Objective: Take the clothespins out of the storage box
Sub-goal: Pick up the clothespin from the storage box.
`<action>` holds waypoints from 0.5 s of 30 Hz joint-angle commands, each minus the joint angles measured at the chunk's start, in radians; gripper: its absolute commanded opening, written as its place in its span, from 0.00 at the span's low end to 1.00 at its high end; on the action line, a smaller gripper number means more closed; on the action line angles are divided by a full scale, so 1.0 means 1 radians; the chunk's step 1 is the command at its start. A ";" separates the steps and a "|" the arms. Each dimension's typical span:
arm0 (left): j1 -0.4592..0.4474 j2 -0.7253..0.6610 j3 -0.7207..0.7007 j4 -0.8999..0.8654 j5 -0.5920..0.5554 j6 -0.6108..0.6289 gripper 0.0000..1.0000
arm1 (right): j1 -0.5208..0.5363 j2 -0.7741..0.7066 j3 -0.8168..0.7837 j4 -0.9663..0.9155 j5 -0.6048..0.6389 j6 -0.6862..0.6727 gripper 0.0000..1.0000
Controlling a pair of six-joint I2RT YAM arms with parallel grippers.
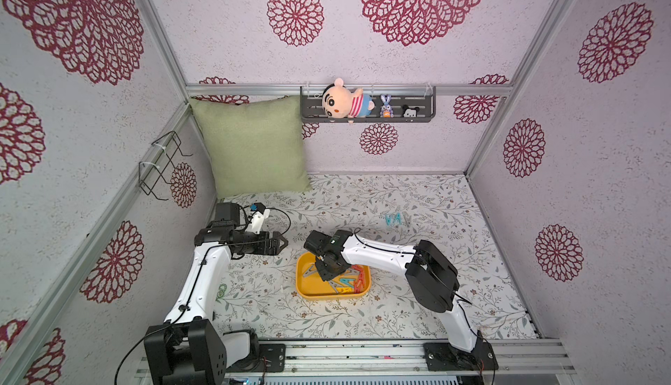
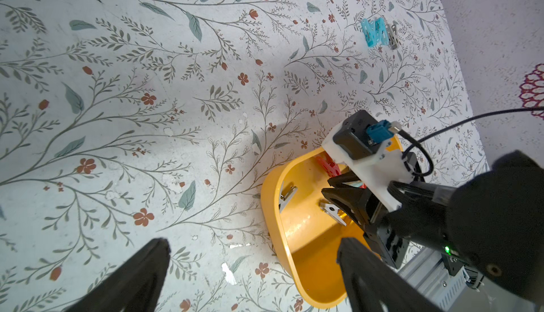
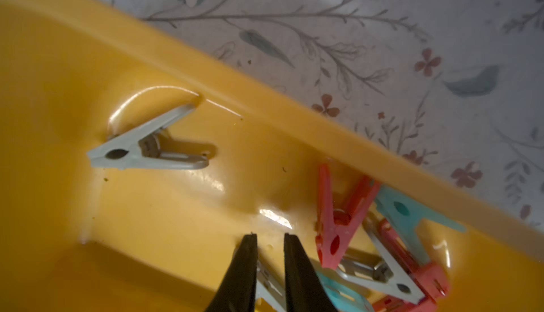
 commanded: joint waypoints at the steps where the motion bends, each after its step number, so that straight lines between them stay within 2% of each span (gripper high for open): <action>1: 0.011 -0.020 0.006 0.015 0.016 0.000 0.97 | -0.009 -0.005 0.001 0.010 0.043 0.012 0.22; 15: 0.012 -0.022 0.005 0.014 0.020 0.003 0.97 | -0.024 -0.005 0.002 -0.019 0.124 0.008 0.22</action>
